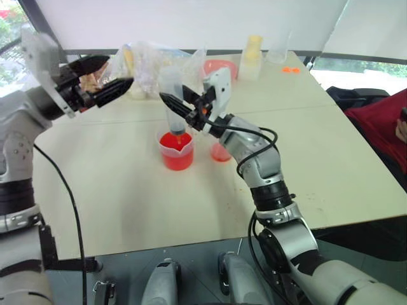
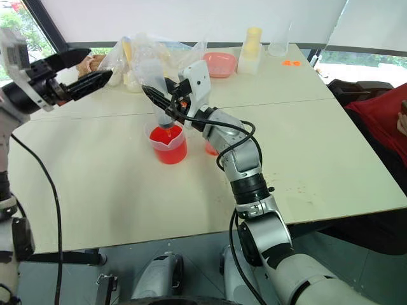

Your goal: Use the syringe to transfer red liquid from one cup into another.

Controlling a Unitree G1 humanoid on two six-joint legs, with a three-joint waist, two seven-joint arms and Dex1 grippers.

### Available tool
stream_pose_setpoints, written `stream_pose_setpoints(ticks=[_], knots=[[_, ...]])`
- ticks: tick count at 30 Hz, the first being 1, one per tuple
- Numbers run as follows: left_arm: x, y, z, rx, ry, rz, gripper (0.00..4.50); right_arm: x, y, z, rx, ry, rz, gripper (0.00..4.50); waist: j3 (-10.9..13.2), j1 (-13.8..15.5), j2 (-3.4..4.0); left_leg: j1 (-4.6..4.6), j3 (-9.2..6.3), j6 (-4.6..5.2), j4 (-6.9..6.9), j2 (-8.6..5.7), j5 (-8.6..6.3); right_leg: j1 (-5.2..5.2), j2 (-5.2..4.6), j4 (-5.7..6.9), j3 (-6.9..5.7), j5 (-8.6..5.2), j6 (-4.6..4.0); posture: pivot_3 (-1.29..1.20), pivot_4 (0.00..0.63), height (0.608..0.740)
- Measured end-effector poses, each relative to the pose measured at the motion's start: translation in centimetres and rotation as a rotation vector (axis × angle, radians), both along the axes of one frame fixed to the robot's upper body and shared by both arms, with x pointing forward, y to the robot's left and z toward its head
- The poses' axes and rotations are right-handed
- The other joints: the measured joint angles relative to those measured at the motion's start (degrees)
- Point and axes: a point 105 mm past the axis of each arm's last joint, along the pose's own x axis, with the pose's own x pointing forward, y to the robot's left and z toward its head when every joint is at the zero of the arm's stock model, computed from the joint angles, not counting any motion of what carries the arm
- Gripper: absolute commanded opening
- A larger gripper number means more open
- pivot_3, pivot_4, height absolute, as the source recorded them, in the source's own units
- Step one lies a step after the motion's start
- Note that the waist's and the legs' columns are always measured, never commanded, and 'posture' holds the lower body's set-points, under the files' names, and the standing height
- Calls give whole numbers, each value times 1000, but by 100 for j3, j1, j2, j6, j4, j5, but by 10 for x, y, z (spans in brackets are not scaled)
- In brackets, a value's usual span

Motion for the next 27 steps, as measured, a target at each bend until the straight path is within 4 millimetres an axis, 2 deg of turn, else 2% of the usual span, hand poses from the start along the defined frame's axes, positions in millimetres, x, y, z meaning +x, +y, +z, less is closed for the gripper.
stream_pose_setpoints(ticks=[3,9,16,20,27], knots=[[1,-7,10,-6,-34,-19,4500,0,4,-3,-9,-4,4,1384,0,-6,0,1,0,0,-1,0,0,0,0,1,1,0,0,0,150,740],[12,-24,-2,4,-9,-64,4500,0,7,-6,-22,-14,-11,1384,0,-2,0,1,0,-2,1,0,1,0,1,1,1,0,0,0,150,740],[14,-30,-2,12,-28,-81,4500,1,6,-9,-21,-11,-28,1384,0,-2,0,2,-1,-2,1,0,1,0,1,2,1,0,0,0,150,740],[22,-35,-10,35,-25,-65,4500,1,7,-9,-27,-16,-33,1384,0,-1,0,1,0,-2,1,0,1,0,1,1,1,0,0,0,150,740],[33,-41,-9,131,-94,10,4500,5,4,-18,-43,4,-59,1384,0,8,0,0,0,-2,3,-1,1,1,0,1,1,0,0,0,150,740]])
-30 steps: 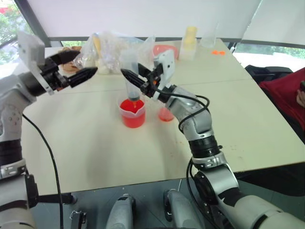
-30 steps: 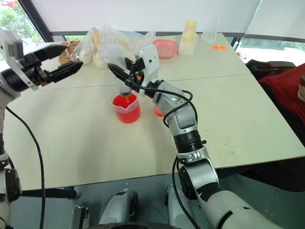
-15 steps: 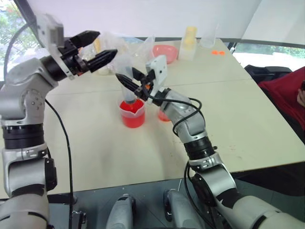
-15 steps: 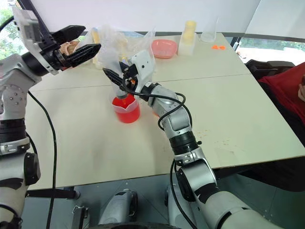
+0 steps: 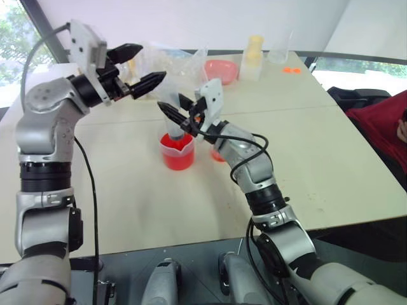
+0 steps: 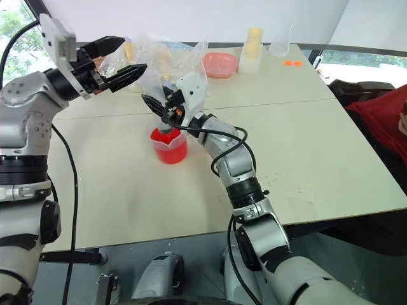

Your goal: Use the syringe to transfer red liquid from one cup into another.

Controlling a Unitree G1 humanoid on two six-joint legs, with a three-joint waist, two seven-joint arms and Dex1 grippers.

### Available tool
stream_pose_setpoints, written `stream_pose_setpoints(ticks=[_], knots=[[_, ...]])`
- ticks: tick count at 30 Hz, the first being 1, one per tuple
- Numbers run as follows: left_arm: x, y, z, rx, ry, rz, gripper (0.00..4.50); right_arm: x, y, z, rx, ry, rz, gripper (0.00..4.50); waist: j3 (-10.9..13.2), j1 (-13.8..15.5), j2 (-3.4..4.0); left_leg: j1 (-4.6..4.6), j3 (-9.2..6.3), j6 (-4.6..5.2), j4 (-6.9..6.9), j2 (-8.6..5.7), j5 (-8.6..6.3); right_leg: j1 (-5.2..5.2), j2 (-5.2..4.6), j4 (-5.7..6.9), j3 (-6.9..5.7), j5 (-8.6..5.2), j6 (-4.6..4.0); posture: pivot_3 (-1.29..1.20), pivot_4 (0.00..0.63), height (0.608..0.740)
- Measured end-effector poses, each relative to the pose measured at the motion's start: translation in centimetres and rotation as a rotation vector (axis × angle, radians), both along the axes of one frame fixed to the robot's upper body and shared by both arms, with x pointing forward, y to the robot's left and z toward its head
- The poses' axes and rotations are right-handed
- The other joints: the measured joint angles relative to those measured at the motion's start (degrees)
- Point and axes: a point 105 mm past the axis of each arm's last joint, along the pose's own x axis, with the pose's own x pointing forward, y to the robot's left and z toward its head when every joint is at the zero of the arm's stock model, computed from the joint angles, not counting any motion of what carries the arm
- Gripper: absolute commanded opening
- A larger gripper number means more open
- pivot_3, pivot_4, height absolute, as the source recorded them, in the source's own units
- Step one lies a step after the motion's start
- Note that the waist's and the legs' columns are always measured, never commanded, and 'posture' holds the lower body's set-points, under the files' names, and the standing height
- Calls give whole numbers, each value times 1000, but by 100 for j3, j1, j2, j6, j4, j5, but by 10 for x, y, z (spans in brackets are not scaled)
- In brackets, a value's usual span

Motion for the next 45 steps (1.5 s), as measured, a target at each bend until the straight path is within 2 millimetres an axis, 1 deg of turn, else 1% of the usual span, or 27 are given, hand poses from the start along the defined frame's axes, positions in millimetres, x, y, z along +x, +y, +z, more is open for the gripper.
stream_pose_setpoints(ticks=[6,8,10,11,17,23,30,35,43,45], knots=[[6,-6,1,14,-27,16,4500,2,-3,0,1,1,-20,1384,0,-10,0,0,-1,0,-1,0,0,0,1,1,0,0,0,0,150,740],[7,-7,1,19,-36,15,3942,2,-3,0,2,1,-22,1384,0,-11,0,1,-1,0,-1,1,0,-1,2,2,0,0,0,0,150,740],[6,-12,0,26,-37,0,3257,3,-4,0,4,2,-28,1384,0,-8,0,0,-1,0,-1,1,0,-1,1,2,0,0,0,0,150,740],[6,-14,-1,33,-36,-9,2771,4,-4,0,5,3,-32,1384,0,-8,0,0,-1,0,0,1,0,0,1,3,0,0,0,0,150,740],[1,-26,-6,80,-34,-65,182,5,-6,1,16,7,-43,1384,0,-7,0,0,-1,0,0,1,0,0,1,3,0,0,0,0,150,740],[2,-25,-8,83,-22,-72,182,4,-5,-2,20,17,-41,1384,0,-11,0,1,-1,0,-1,1,0,0,1,3,0,0,0,0,150,740],[6,-22,-13,93,-7,-83,182,1,-1,-14,51,55,-39,1384,0,-8,0,0,-1,0,0,1,0,0,1,2,0,0,0,0,150,740],[9,-19,-9,117,-19,-82,182,-1,2,-16,75,64,-47,1384,0,-8,0,0,-1,0,0,0,0,0,1,3,0,0,0,0,150,740],[11,-17,-3,120,-46,-74,182,-1,2,-17,70,59,-52,1384,0,-8,0,0,-2,0,1,0,0,0,1,3,0,0,0,0,150,740],[10,-17,-3,121,-44,-76,863,-1,2,-18,68,60,-53,1384,0,-9,0,0,-2,0,0,0,0,0,1,3,0,0,0,0,150,740]])
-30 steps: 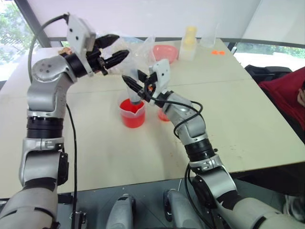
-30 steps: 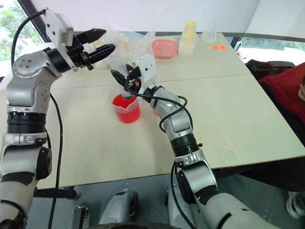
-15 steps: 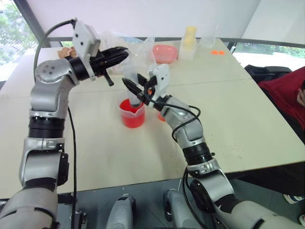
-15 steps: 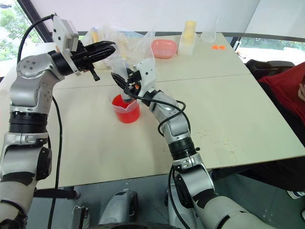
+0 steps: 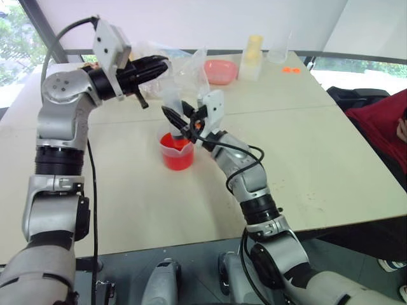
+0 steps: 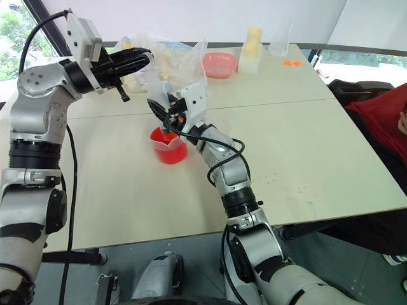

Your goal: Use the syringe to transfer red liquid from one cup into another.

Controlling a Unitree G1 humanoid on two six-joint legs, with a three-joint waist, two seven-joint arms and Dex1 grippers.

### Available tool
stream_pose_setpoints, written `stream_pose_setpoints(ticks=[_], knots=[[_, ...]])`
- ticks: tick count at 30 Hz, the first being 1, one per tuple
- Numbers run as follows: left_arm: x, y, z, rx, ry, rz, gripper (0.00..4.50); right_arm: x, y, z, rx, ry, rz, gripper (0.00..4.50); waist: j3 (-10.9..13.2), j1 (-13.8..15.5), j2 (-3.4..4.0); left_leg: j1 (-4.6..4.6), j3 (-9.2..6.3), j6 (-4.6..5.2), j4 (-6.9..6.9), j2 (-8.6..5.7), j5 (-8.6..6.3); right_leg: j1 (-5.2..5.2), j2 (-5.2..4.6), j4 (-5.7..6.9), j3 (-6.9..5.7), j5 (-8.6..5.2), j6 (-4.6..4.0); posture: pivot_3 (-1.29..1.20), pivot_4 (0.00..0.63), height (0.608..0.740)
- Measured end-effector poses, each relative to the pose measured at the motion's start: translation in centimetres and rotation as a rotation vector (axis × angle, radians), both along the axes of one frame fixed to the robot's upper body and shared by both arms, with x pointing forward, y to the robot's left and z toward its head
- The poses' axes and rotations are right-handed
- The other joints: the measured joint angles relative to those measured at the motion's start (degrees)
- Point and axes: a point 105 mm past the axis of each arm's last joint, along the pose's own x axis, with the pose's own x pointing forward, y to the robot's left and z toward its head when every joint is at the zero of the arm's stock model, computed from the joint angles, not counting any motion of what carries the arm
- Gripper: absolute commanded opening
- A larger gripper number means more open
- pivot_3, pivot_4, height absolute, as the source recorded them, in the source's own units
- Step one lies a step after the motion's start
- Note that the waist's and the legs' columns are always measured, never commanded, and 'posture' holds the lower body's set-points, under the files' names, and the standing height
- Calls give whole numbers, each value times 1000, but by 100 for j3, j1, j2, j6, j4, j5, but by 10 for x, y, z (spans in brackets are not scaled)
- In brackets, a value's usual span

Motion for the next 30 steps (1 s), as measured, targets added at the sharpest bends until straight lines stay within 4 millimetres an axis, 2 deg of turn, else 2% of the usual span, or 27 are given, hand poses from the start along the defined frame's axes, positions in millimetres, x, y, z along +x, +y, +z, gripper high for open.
stream_pose_setpoints(ticks=[1,6,8,11,14,17,20,23,27,30], knots=[[0,1,1,0,1,1,1090,0,0,-1,-3,1,0,1384,0,-1,0,0,0,0,0,0,0,0,0,0,0,0,0,0,150,740],[-6,17,2,-29,48,26,3362,-3,7,-6,-15,2,45,1384,0,-15,0,1,-2,0,-2,2,0,-1,3,2,0,0,0,0,150,740],[-16,21,-1,-60,88,-5,3362,-3,7,-5,3,15,60,1384,0,-19,0,0,-2,0,-2,2,0,0,1,3,1,0,0,0,150,740],[-25,22,-13,-102,170,-46,3362,-1,6,12,38,-16,61,1384,0,-2,0,0,-4,0,3,2,0,0,1,2,-1,0,0,0,150,740],[-36,39,-16,-130,212,-21,3362,1,4,23,62,-29,47,1384,0,-12,-1,1,-5,0,1,2,0,0,0,2,0,0,0,0,150,740],[-49,57,-46,-64,321,39,3362,3,-1,36,93,-56,33,1384,1,-43,0,5,-4,0,-9,3,0,0,1,2,1,-1,-1,0,150,740],[-57,58,-73,-70,431,42,3362,2,-5,47,112,-86,20,1384,1,-3,0,2,-6,-1,-2,4,0,0,-1,0,-1,-1,-1,0,150,740],[-63,62,-72,-110,421,70,3362,0,-5,55,122,-108,21,1384,1,10,-1,2,-6,-2,0,3,1,0,-4,-2,-1,-1,-1,0,150,740],[-60,63,-71,-166,399,109,3362,2,-10,62,154,-98,11,1384,1,12,-2,3,-6,-3,0,1,1,2,-4,-2,-1,0,-1,0,150,740],[-52,56,-61,-209,359,105,3362,9,-27,81,248,-59,-27,1384,1,27,-2,1,-8,-5,2,1,3,1,-3,-2,-3,0,-2,0,150,740]])
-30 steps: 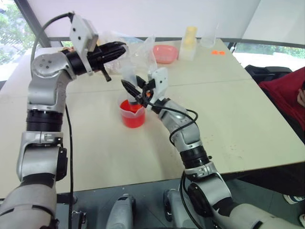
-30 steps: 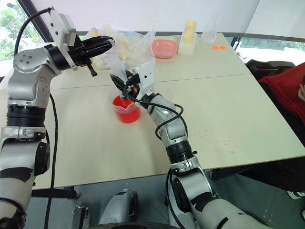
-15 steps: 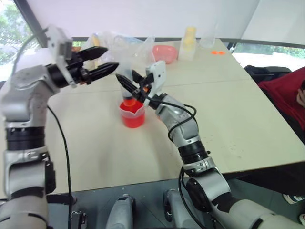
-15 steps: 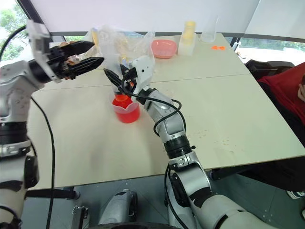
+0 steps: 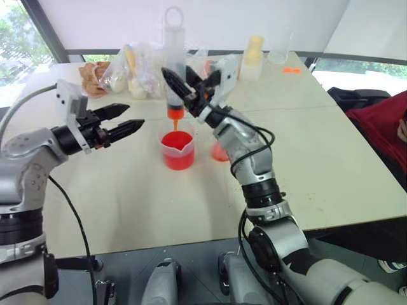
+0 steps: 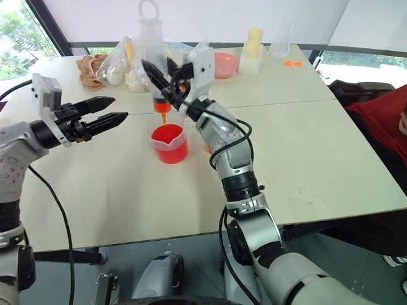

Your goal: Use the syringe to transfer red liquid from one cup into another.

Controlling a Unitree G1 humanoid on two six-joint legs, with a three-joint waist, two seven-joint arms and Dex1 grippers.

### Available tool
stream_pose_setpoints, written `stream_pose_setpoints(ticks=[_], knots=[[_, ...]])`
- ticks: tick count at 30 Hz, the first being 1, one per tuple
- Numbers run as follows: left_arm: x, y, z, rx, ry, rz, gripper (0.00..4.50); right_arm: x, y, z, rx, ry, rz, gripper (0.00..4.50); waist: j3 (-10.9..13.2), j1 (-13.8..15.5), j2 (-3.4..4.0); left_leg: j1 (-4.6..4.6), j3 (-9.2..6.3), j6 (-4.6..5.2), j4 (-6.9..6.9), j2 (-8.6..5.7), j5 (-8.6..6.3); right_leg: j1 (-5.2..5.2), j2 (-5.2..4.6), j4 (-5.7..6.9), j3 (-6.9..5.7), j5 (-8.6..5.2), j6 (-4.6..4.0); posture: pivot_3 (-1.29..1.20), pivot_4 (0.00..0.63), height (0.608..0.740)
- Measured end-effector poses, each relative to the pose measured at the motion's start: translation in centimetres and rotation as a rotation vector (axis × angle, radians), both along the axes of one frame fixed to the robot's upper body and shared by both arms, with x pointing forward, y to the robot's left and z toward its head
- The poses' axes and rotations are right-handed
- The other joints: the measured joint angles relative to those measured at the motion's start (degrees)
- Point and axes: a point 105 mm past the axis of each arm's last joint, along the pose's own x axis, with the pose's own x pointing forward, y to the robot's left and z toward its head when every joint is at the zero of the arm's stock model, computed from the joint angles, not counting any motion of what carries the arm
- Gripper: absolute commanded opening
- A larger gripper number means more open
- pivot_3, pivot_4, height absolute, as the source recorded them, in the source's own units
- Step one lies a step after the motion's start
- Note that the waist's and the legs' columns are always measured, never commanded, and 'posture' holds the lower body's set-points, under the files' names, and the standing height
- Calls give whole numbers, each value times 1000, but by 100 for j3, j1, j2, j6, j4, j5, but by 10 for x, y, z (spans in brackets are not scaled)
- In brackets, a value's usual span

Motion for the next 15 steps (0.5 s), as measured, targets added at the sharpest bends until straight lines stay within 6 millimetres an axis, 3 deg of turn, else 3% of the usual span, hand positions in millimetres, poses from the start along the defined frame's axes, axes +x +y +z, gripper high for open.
stream_pose_setpoints(ticks=[3,6,11,15], knots=[[6,-4,13,6,-60,8,3362,1,-28,26,60,-33,-60,1384,0,6,0,1,2,0,-2,-3,0,2,-2,-1,1,0,0,0,150,740],[12,-8,11,11,-57,-10,3362,-2,-54,36,30,-83,-138,1384,0,-8,0,1,3,0,-4,-4,0,3,-2,-2,1,0,0,0,150,740],[20,-22,12,5,-46,-82,3362,-3,-85,16,-35,-60,-247,1384,0,-30,0,3,4,1,-4,-2,0,2,3,-1,3,0,0,0,150,740],[26,-40,21,-13,-80,-141,3362,1,-93,-7,-61,6,-283,1384,0,-26,0,2,5,1,-3,-2,0,1,4,0,4,0,0,0,150,740]])
